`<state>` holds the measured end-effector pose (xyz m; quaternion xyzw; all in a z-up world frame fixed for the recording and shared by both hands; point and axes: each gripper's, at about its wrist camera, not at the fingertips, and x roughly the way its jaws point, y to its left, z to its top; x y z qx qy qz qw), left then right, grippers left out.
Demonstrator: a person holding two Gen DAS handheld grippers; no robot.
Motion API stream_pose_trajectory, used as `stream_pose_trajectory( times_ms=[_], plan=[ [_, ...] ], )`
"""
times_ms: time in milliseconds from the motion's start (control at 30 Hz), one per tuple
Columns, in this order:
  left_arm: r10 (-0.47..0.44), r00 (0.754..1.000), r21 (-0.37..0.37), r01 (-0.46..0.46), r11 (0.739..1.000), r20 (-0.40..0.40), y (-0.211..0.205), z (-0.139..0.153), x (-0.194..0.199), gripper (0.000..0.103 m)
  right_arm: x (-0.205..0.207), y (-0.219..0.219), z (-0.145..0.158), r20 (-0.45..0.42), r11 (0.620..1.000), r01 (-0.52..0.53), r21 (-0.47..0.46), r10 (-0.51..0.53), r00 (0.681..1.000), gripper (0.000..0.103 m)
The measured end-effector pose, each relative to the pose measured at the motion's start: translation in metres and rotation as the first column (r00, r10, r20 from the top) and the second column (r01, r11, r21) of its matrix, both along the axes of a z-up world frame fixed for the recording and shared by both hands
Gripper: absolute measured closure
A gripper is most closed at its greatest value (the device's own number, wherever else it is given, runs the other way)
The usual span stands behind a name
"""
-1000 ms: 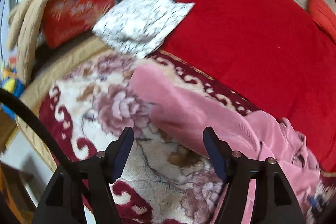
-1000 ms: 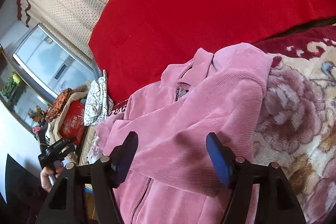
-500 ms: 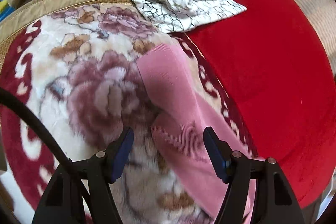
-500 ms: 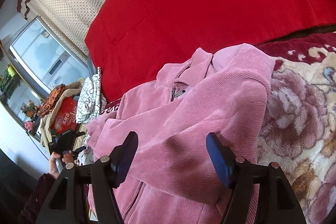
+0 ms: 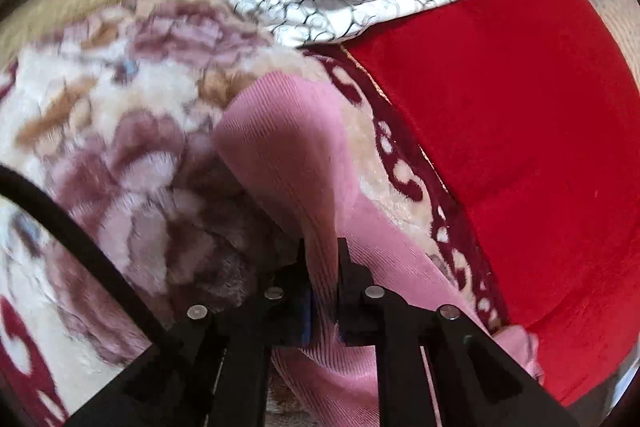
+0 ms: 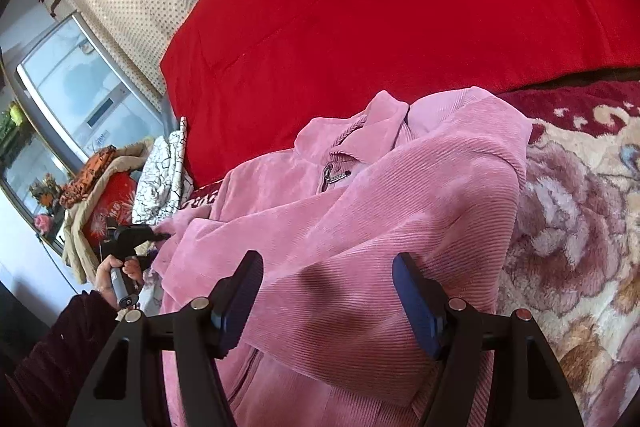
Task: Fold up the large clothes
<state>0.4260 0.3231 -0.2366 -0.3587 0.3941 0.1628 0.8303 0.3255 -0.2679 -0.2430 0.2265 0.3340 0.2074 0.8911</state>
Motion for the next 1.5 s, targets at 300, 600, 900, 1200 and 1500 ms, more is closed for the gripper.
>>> stream_pose_trajectory(
  times_ms=[300, 600, 900, 1200, 1500],
  plan=[
    [-0.233, 0.962, 0.347, 0.171, 0.922, 0.144, -0.075, 0.117, -0.03, 0.096, -0.009, -0.015, 0.014, 0.049, 0.998, 0.045, 0.045, -0.047, 0.998, 0.034],
    [-0.553, 0.81, 0.524, 0.39, 0.757, 0.195, -0.257, 0.208, -0.076, 0.096, -0.026, -0.053, 0.031, 0.087, 0.982, 0.129, 0.141, -0.142, 0.986, 0.034],
    [-0.844, 0.513, 0.582, 0.643, 0.498, 0.156, -0.405, 0.225, -0.14, 0.024, -0.041, -0.105, 0.038, 0.072, 0.949, 0.19, 0.252, -0.214, 0.974, 0.033],
    [-0.692, 0.715, 0.557, 0.536, 0.634, 0.1, -0.339, 0.185, -0.105, 0.021, -0.04, -0.108, 0.039, 0.071, 0.946, 0.187, 0.266, -0.213, 0.975, 0.033],
    [-0.497, 0.867, 0.499, 0.447, 0.742, -0.038, -0.28, 0.081, -0.07, 0.022, -0.019, -0.06, 0.038, 0.089, 0.985, 0.085, 0.149, -0.099, 0.991, 0.043]
  ],
)
